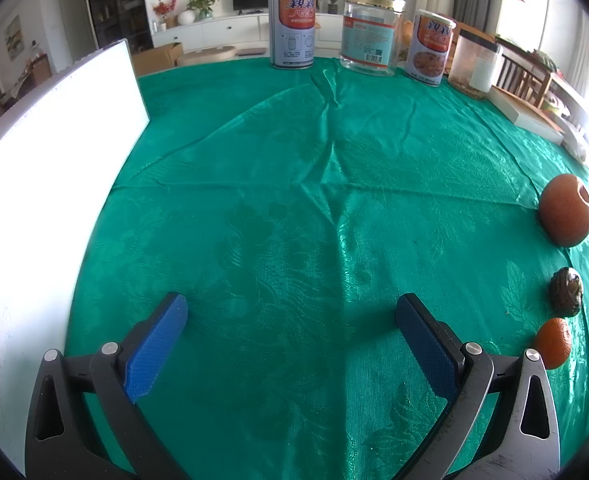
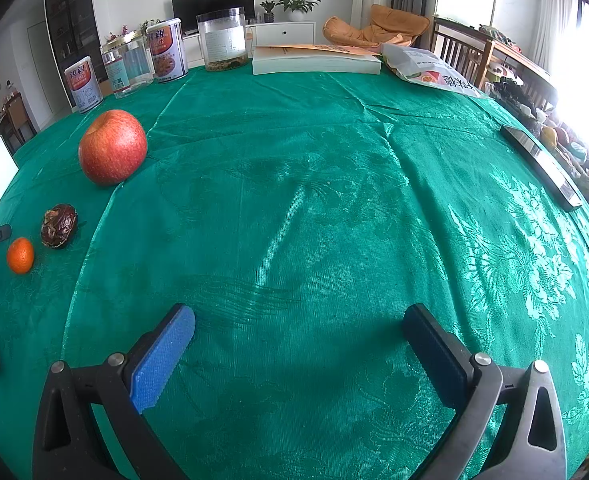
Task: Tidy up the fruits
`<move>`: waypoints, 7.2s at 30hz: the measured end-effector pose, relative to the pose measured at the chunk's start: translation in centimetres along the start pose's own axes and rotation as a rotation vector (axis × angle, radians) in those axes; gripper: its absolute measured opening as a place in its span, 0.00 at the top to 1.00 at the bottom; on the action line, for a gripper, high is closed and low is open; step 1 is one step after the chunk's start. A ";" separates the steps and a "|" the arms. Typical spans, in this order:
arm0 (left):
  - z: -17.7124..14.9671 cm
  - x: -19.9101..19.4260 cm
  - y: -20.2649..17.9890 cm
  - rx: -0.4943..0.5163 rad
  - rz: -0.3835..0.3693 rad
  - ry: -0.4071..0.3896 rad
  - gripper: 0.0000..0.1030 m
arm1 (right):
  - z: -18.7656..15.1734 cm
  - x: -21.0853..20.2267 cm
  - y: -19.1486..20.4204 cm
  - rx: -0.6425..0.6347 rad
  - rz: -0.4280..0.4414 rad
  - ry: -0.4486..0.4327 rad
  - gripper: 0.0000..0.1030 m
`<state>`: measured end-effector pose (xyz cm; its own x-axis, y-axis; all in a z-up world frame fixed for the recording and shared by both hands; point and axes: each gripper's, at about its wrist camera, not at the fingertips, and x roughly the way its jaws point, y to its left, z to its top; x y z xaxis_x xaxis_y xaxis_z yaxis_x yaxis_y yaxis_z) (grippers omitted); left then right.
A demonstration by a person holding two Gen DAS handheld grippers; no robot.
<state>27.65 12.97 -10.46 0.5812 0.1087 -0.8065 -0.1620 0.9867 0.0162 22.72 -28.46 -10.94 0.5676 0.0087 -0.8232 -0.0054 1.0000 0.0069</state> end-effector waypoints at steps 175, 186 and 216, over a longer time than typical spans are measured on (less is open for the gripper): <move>-10.6 -11.3 -0.5 0.069 -0.255 0.000 0.54 | -0.8 -2.4 4.4 -0.037 0.270 -0.043 0.01; -11.1 -10.5 0.2 0.101 -0.240 0.034 0.52 | 4.2 2.2 16.3 -0.307 0.330 0.017 0.36; -9.0 -19.2 27.3 -0.526 -0.033 0.016 0.59 | 0.2 -14.4 50.3 -0.590 0.878 0.234 0.57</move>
<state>4.93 36.73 0.16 0.5814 0.0731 -0.8103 -0.5246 0.7950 -0.3047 14.45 21.69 1.37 0.0018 0.6592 -0.7520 -0.7642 0.4860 0.4242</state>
